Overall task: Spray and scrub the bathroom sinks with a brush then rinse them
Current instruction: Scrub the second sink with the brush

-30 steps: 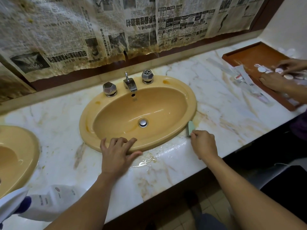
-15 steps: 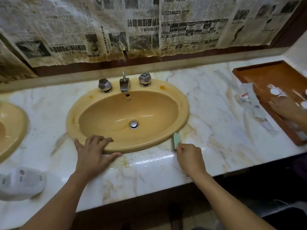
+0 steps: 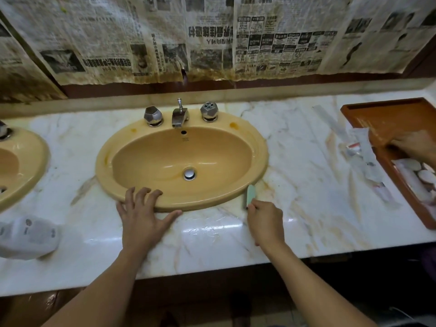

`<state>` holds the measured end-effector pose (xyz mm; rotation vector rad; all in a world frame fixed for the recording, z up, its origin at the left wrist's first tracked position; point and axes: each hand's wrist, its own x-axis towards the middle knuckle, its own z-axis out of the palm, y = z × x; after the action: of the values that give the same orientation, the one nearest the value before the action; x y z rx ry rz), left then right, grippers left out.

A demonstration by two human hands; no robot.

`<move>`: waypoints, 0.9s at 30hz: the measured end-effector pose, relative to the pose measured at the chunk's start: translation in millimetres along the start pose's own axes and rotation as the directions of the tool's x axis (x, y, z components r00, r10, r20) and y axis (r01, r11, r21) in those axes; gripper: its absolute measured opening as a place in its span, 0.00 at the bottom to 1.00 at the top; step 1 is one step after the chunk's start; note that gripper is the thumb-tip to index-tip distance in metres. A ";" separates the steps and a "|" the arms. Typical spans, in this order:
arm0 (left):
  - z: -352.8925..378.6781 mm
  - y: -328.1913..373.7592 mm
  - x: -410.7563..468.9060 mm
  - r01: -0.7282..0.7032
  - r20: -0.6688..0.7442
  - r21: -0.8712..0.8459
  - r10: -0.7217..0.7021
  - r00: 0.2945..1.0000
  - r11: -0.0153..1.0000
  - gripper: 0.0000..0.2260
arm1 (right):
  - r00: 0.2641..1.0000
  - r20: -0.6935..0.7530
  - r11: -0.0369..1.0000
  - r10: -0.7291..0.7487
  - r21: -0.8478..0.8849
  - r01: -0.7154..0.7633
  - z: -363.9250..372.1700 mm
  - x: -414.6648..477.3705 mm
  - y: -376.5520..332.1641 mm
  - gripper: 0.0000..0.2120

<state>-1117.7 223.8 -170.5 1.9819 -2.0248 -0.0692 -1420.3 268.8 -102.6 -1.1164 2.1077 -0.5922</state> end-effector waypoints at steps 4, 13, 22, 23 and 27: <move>-1.8 2.9 -1.0 0.013 0.017 0.019 -0.013 1.000 1.000 0.36 | 0.998 -0.055 1.000 -0.001 -0.004 0.001 -5.2 19.1 5.3 0.15; -3.1 4.1 0.7 0.004 0.033 0.012 -0.004 0.999 1.000 0.37 | 0.993 -0.082 0.992 -0.080 -0.101 0.071 -29.3 34.8 6.9 0.14; -3.6 4.9 0.7 0.003 0.029 0.009 -0.003 1.000 1.000 0.37 | 0.992 -0.115 0.996 -0.048 -0.074 0.040 -42.4 56.1 4.7 0.17; -4.1 4.8 0.6 0.003 0.029 0.006 -0.004 1.000 1.000 0.37 | 0.993 -0.114 0.999 -0.027 -0.043 0.022 -48.5 62.8 1.4 0.17; -5.1 4.7 1.0 0.011 0.040 0.001 -0.011 0.999 1.000 0.37 | 0.993 -0.116 1.000 0.015 0.021 -0.012 -72.8 67.9 1.7 0.14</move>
<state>-1120.9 223.9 -164.4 2.0082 -2.0386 -0.1116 -1502.5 218.3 -78.4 -1.0786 2.2008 -0.6855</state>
